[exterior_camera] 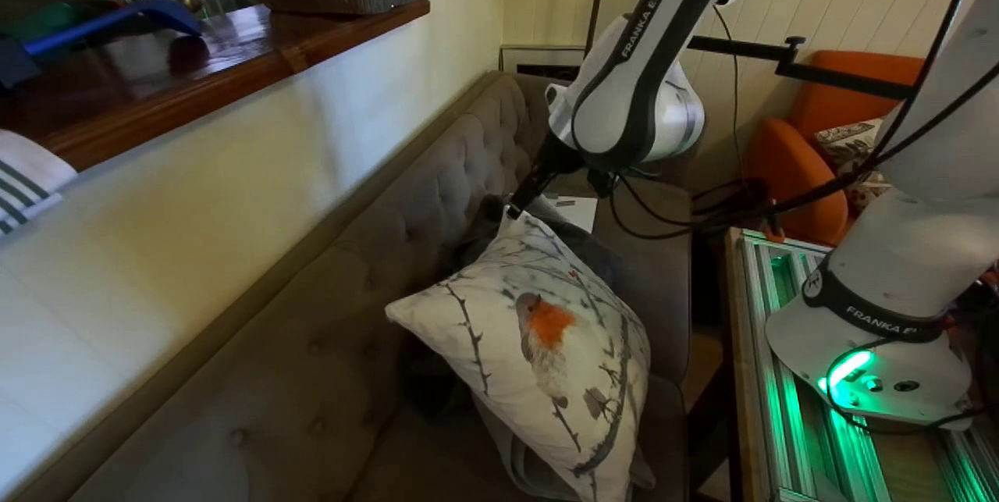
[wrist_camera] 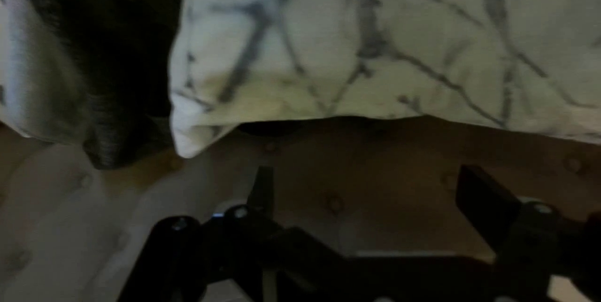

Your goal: Move the pillow on the sofa

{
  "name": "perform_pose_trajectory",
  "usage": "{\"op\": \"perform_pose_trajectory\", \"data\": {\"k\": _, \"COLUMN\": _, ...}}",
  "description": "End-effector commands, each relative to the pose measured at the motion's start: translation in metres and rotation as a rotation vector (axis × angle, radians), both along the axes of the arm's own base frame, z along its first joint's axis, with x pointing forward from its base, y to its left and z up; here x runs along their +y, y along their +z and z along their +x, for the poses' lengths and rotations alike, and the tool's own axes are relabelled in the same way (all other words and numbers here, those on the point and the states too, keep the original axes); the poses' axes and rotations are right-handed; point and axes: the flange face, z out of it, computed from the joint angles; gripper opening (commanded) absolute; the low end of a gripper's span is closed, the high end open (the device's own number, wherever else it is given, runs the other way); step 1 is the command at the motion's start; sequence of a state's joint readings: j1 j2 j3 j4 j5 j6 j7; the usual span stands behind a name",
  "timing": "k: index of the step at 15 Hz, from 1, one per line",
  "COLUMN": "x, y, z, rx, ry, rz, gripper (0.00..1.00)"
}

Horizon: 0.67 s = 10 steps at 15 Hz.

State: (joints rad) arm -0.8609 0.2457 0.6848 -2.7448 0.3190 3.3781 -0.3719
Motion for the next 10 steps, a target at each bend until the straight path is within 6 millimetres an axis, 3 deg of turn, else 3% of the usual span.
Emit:
{"op": "perform_pose_trajectory", "data": {"k": 1, "x": 0.03, "y": -0.009, "z": 0.004, "rx": -0.002, "ry": 0.137, "rz": 0.12, "gripper": 1.0}}
{"op": "perform_pose_trajectory", "data": {"k": 4, "x": 0.032, "y": -0.019, "z": -0.004, "rx": 0.057, "ry": 0.225, "rz": 0.221, "gripper": 1.0}}
{"op": "perform_pose_trajectory", "data": {"k": 5, "x": 0.028, "y": -0.023, "z": -0.009, "rx": 0.092, "ry": 0.239, "rz": 0.259, "gripper": 0.75}}
{"op": "perform_pose_trajectory", "data": {"k": 7, "x": 0.02, "y": -0.029, "z": -0.021, "rx": 0.174, "ry": 0.267, "rz": 0.317, "gripper": 0.68}}
{"op": "perform_pose_trajectory", "data": {"k": 10, "x": 0.012, "y": -0.034, "z": -0.037, "rx": 0.283, "ry": 0.327, "rz": 0.383, "gripper": 0.45}}
